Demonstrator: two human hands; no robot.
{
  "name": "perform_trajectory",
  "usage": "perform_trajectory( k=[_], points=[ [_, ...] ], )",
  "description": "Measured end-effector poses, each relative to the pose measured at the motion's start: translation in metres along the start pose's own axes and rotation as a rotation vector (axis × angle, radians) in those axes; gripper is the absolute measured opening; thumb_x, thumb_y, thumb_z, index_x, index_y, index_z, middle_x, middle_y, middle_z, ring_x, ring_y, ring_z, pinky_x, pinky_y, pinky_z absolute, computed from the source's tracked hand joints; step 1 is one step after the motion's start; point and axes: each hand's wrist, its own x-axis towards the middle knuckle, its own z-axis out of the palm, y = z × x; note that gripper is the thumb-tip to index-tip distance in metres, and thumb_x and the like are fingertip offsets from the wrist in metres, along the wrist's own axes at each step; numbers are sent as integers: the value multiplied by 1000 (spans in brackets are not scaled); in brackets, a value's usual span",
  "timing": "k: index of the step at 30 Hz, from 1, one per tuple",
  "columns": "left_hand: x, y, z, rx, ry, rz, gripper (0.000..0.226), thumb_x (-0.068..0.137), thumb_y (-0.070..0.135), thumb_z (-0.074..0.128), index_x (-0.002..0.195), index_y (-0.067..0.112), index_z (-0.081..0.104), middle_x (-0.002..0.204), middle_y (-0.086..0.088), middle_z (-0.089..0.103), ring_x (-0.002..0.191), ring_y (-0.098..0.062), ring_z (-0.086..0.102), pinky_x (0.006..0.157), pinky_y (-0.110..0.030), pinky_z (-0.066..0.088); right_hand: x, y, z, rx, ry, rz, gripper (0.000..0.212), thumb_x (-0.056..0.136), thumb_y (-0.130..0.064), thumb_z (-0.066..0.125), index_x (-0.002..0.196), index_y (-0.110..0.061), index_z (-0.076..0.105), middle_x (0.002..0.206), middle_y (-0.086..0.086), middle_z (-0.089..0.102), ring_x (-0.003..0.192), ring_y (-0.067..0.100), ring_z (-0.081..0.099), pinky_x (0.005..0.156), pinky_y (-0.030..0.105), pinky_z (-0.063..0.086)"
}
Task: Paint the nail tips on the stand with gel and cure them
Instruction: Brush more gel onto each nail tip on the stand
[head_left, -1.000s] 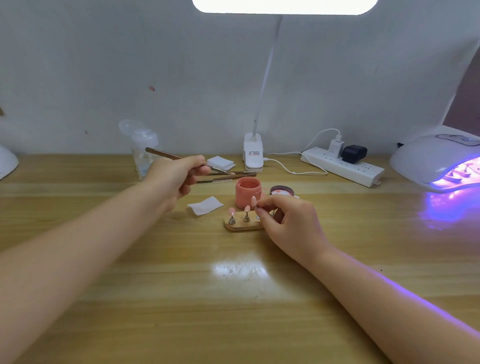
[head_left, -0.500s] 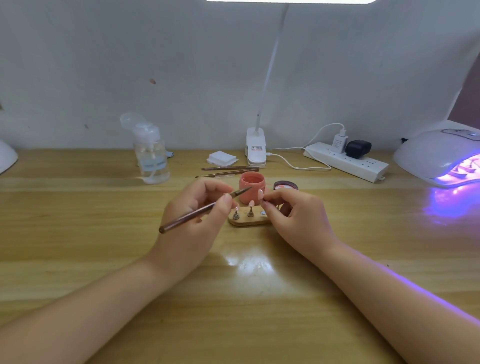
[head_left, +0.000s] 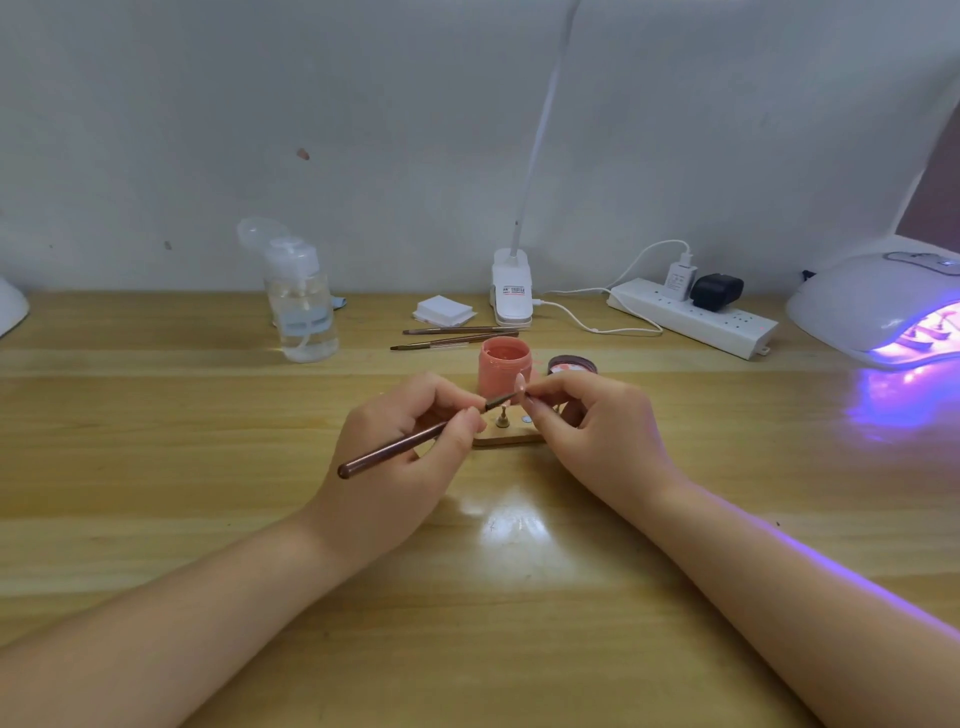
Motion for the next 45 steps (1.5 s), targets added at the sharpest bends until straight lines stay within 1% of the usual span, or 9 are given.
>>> perform_trajectory(
  k=[9,12,16,22,26,34,40,43,45],
  points=[
    [1,-1,4,-59,22,-50,10,88,24,64,95,31,68,88,4,75,83,-12,70,75,-34,55,-1,0,0,0,-4,-18,9,83,-9,73,85,-17,76,68,-7,66,51,9,46,59,17,37],
    [0,-2,3,-39,-3,-36,5,86,30,63,87,30,68,82,0,73,78,-19,68,71,-42,52,-1,0,0,3,-2,-8,8,83,-9,73,85,-17,76,68,-7,66,52,9,47,59,16,37],
    [-1,-3,1,-43,6,-7,13,85,37,55,84,28,64,82,0,72,77,-19,68,71,-45,54,0,1,0,10,-9,1,8,84,-10,73,85,-17,76,67,-5,66,51,8,47,59,14,34],
    [0,-7,4,-94,31,-57,5,91,32,62,90,34,65,88,7,75,81,-10,69,70,-27,54,-1,1,0,20,-30,-19,7,85,-11,71,87,-17,76,68,-6,65,49,10,45,58,15,35],
    [-2,-5,3,-106,0,-54,16,86,40,56,79,29,65,81,3,74,78,-14,69,71,-30,55,-1,1,0,32,-17,-7,7,85,-11,71,85,-17,75,68,-6,65,50,9,46,58,16,35],
    [1,-3,4,-185,52,-100,8,92,24,61,96,21,67,89,2,76,81,-9,69,72,-21,52,-1,1,1,63,-29,-24,10,85,-10,72,85,-20,74,65,-4,62,49,9,42,58,18,34],
    [-1,-2,2,-156,19,-98,8,83,26,67,89,27,72,86,2,75,86,-18,72,81,-42,57,-1,2,1,40,-20,-19,10,84,-9,72,87,-18,75,69,-7,65,49,9,45,58,18,36],
    [-2,-1,0,-156,19,-70,13,82,34,61,87,25,70,84,1,75,85,-19,72,80,-46,58,-1,3,1,19,-9,-10,9,84,-11,72,86,-20,75,68,-8,65,50,9,46,57,18,36],
    [-2,-2,0,-157,32,-74,10,85,30,63,91,25,69,87,2,76,88,-17,72,81,-43,57,0,3,2,13,-2,-19,9,84,-11,72,85,-20,75,66,-12,62,50,10,45,57,17,36]
  ],
)
